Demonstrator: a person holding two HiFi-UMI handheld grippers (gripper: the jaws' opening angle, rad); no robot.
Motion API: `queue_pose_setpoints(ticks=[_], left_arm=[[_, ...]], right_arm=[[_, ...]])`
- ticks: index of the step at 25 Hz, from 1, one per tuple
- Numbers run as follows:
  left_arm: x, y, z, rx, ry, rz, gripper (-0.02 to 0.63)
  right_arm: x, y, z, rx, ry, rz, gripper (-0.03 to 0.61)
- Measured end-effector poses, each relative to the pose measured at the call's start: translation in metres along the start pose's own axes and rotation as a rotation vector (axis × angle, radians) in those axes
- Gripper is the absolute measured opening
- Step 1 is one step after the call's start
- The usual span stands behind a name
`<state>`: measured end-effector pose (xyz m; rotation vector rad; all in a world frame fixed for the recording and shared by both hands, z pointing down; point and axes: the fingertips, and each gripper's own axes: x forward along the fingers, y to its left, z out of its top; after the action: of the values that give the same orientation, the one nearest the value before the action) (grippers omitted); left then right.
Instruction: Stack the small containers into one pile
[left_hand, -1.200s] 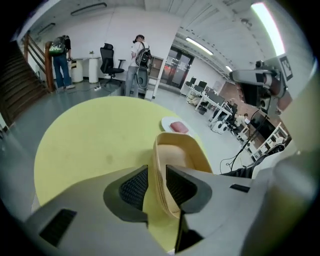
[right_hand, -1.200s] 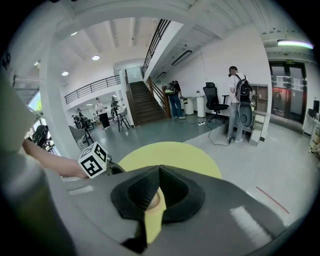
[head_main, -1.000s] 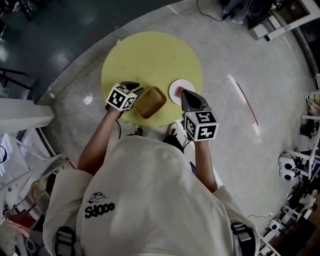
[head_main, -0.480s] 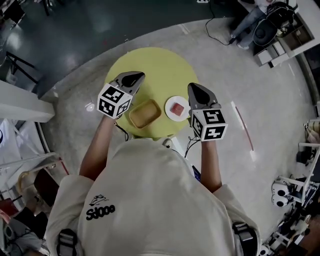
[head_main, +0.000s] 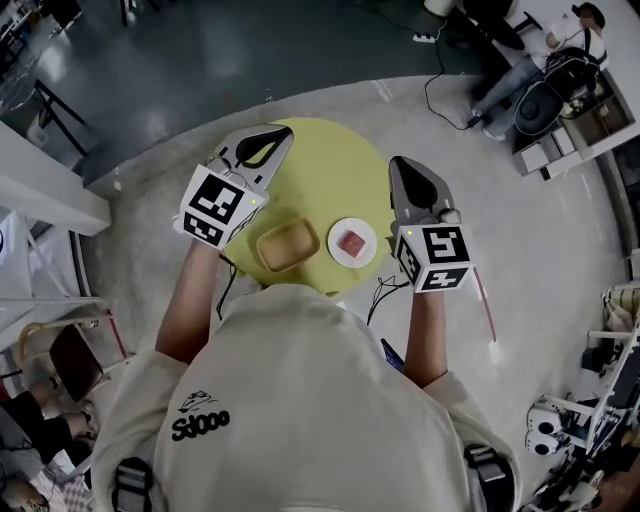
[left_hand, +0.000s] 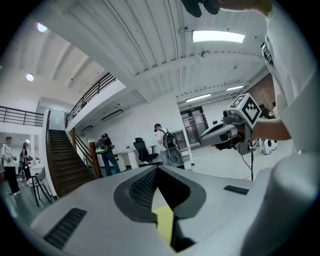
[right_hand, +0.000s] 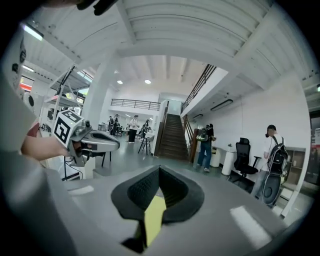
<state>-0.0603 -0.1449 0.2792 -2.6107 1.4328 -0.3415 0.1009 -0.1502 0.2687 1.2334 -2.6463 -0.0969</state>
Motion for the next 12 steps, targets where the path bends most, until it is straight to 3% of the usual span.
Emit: queue_pose_setpoints(ticks=[12], left_arm=[[-0.024, 0.011, 0.037, 0.033, -0.034, 0.076, 0.006]], right_arm=[[0.008, 0.027, 0.027, -0.086, -0.053, 0.104, 0.011]])
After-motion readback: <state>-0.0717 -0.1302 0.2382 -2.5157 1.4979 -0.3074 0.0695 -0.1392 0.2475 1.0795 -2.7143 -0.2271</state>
